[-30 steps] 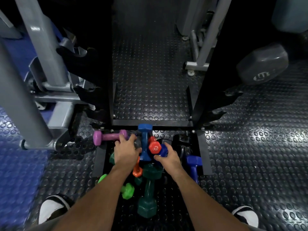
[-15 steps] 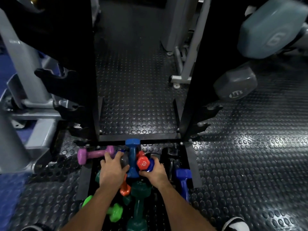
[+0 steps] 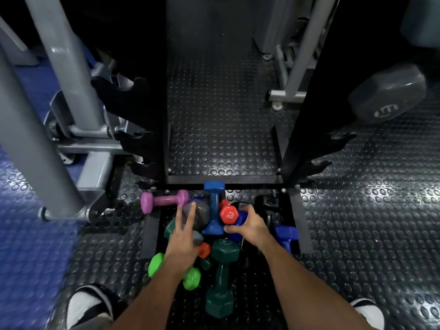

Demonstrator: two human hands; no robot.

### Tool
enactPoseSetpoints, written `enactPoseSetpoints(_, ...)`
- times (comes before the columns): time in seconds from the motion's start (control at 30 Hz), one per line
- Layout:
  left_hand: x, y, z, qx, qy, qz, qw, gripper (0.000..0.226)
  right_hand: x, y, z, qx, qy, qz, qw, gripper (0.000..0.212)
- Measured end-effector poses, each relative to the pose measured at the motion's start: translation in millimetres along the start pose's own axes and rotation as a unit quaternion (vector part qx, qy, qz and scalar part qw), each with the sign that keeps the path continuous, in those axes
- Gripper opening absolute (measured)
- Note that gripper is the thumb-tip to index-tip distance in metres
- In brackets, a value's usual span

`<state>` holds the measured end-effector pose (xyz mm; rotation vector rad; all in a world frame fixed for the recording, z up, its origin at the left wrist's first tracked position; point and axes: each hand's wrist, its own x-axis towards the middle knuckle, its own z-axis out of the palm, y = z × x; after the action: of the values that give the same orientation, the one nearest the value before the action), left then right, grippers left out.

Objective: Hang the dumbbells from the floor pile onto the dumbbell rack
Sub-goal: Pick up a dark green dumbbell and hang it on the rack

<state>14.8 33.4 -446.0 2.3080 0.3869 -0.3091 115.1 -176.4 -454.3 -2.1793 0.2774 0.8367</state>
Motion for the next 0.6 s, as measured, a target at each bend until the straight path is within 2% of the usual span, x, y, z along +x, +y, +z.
enactPoseSetpoints(0.13, -4, -23, -3, -0.024, -0.016, -0.055, 0.998, 0.118, -16, 7, 12, 0.082, 0.037, 0.009, 0.996, 0.087)
enactPoseSetpoints(0.23, -2, -34, -1, -0.006, -0.023, -0.069, 0.997, 0.109, -41, 8, 35, 0.084, 0.080, 0.048, 0.992, 0.074)
enactPoseSetpoints(0.3, -2, -36, 3, -0.020, -0.010, -0.090, 0.996, 0.104, -65, 7, 53, 0.079, 0.089, 0.053, 0.991, 0.087)
enactPoseSetpoints(0.43, -8, -26, 4, -0.042, 0.006, -0.140, 0.989, 0.089, -87, 2, 75, 0.020, 0.086, 0.041, 0.995, 0.130)
enactPoseSetpoints(0.6, -6, -36, 7, -0.072, 0.043, -0.163, 0.983, 0.079, -79, 1, 77, -0.005, 0.086, 0.067, 0.994, 0.129)
